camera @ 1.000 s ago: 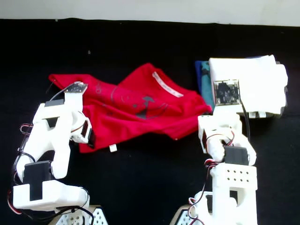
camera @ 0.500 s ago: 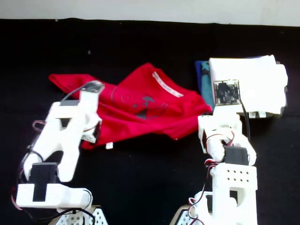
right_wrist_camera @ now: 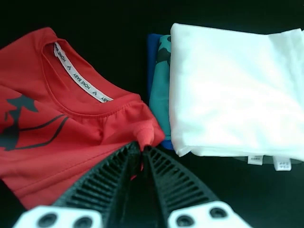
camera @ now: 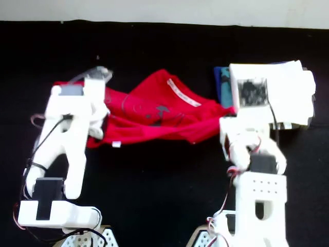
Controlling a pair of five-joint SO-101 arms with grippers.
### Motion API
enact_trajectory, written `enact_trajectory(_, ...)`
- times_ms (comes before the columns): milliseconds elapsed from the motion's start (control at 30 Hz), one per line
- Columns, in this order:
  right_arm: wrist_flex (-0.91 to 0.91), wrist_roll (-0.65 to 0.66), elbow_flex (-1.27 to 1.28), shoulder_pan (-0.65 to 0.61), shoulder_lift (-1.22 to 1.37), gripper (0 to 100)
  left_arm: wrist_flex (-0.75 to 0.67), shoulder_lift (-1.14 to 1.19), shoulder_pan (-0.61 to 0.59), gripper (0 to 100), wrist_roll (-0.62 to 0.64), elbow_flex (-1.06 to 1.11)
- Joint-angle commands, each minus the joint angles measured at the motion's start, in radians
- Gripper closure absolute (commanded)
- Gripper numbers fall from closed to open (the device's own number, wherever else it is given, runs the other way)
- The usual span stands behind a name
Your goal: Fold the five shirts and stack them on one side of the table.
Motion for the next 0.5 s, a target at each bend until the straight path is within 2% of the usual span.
enact_trajectory(0,0.096,-0.011,-0.278,-0.012,0.142,99.3,0.206,-0.047,-0.031,99,0.009,-0.344)
enact_trajectory(100,0.154,-0.011,-0.472,-0.036,0.245,99.3,0.310,-0.042,-0.041,99,0.009,-0.553)
enact_trajectory(200,0.219,-0.032,-0.650,-0.073,0.326,99.3,0.353,-0.045,-0.041,99,0.009,-0.699)
enact_trajectory(467,0.338,-0.054,-1.076,-0.090,0.420,99.3,0.365,-0.091,-0.088,99,0.011,-0.878)
